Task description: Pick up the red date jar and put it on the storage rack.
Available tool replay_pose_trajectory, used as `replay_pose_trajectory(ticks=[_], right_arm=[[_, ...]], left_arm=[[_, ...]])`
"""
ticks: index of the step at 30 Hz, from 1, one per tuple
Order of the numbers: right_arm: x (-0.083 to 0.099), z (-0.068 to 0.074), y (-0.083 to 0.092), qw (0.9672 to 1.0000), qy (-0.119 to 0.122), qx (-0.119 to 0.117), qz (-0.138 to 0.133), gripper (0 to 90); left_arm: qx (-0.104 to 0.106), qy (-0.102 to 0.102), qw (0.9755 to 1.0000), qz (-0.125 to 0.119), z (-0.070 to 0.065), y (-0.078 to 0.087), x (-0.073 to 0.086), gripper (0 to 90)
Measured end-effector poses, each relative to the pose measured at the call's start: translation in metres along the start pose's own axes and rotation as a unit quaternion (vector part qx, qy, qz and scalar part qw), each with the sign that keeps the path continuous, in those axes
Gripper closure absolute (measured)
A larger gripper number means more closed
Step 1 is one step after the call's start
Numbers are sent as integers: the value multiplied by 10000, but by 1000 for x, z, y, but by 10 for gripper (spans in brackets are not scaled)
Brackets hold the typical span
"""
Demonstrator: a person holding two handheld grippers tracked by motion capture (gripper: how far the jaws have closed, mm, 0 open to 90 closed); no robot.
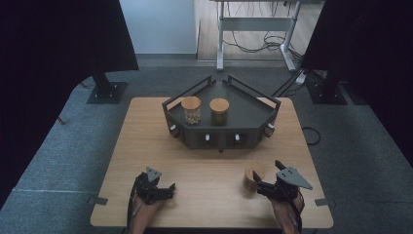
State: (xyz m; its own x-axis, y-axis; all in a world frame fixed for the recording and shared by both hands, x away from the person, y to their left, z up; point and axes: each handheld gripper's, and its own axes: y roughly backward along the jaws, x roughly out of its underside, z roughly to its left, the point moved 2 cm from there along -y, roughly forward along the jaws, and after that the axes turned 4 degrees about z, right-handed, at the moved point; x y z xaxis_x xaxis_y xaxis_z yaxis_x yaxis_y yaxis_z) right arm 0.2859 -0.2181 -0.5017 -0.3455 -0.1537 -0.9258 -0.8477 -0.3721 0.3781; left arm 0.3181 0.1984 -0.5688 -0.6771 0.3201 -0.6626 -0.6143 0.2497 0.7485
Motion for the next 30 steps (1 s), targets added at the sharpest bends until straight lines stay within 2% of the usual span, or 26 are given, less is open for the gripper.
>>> replay_pose_trajectory(ticks=[13, 30], right_arm=[[3, 12, -10, 9998, 112, -116, 103, 82], [9, 17, -20, 9994, 136, -206, 230, 80]], left_arm=[[2, -2, 10000, -3, 0, 0, 0, 24], [9, -13, 10000, 0, 0, 0, 0, 23]])
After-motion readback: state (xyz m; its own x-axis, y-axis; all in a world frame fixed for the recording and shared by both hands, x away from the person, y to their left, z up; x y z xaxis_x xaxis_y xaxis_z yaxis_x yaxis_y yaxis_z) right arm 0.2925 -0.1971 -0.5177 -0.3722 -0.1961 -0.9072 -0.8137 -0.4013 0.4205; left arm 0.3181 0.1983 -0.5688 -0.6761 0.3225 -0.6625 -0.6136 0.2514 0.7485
